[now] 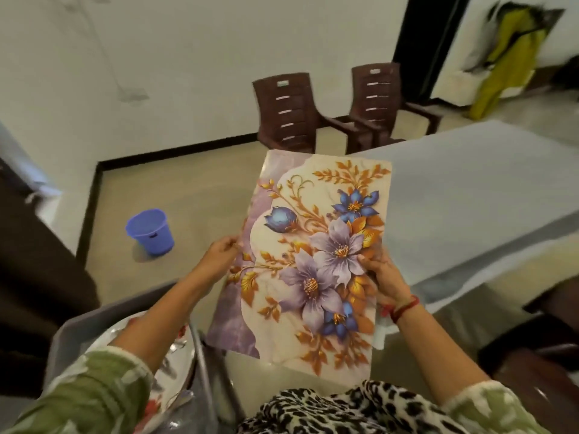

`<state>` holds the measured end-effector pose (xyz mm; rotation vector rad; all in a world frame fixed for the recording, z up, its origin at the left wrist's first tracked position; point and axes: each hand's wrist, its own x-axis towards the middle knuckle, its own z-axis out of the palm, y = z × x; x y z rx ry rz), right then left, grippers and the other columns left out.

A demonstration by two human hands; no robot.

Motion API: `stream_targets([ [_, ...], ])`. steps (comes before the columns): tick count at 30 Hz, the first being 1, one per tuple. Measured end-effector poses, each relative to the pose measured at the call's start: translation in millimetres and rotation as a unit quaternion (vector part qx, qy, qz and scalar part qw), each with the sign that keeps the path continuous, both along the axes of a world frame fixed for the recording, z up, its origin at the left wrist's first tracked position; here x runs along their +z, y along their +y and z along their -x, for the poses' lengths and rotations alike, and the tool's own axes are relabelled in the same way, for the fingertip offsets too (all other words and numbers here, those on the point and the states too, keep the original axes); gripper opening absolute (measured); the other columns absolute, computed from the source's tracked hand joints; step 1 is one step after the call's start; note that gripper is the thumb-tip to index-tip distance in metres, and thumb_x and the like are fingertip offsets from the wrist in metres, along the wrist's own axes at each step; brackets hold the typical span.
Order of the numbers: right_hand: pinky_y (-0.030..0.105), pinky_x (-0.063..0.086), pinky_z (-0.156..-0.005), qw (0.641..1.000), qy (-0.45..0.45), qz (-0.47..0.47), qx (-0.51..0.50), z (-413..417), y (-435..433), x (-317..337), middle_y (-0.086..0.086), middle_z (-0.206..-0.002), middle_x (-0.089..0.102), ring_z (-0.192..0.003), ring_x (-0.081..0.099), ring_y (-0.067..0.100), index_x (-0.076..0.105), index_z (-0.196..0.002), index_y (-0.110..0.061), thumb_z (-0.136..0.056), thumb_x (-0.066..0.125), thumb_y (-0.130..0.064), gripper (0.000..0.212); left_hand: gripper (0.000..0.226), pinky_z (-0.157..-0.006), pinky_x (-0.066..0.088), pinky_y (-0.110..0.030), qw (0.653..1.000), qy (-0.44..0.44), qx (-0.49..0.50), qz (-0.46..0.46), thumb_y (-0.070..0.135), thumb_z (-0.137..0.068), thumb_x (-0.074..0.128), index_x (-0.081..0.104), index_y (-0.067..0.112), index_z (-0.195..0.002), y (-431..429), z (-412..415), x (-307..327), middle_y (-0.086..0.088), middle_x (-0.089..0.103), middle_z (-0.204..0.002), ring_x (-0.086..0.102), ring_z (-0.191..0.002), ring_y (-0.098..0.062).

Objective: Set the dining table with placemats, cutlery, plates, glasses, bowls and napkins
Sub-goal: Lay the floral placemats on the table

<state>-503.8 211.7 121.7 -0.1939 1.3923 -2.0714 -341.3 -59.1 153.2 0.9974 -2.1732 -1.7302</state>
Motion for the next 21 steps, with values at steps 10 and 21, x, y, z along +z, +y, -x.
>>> stream_targets([
  [10, 0.034, 0.053, -0.072, 0.936, 0.008, -0.178, -0.303, 115, 119, -29, 0.012, -0.100, 0.064, -0.090, 0.061, 0.025, 0.060, -0.108, -0.011, -0.082, 0.059, -0.009, 0.026, 0.025, -0.055, 0.042, -0.024, 0.990, 0.005, -0.080, 0.118, 0.002, -0.094, 0.040, 0.064, 0.007, -0.090, 132, 231, 1, -0.009, 0.064, -0.078, 0.059, -0.074, -0.023],
  [21, 0.027, 0.053, -0.057, 0.932, -0.104, -0.212, -0.275, 180, 157, -63, 0.005, -0.077, 0.062, -0.071, 0.061, 0.020, 0.058, -0.087, -0.010, -0.083, 0.060, 0.004, 0.015, 0.026, -0.069, 0.050, -0.031, 0.985, -0.016, -0.120, 0.125, 0.007, -0.094, 0.049, 0.067, 0.018, -0.079, 150, 349, -16, 0.000, 0.066, -0.070, 0.060, -0.071, -0.021],
])
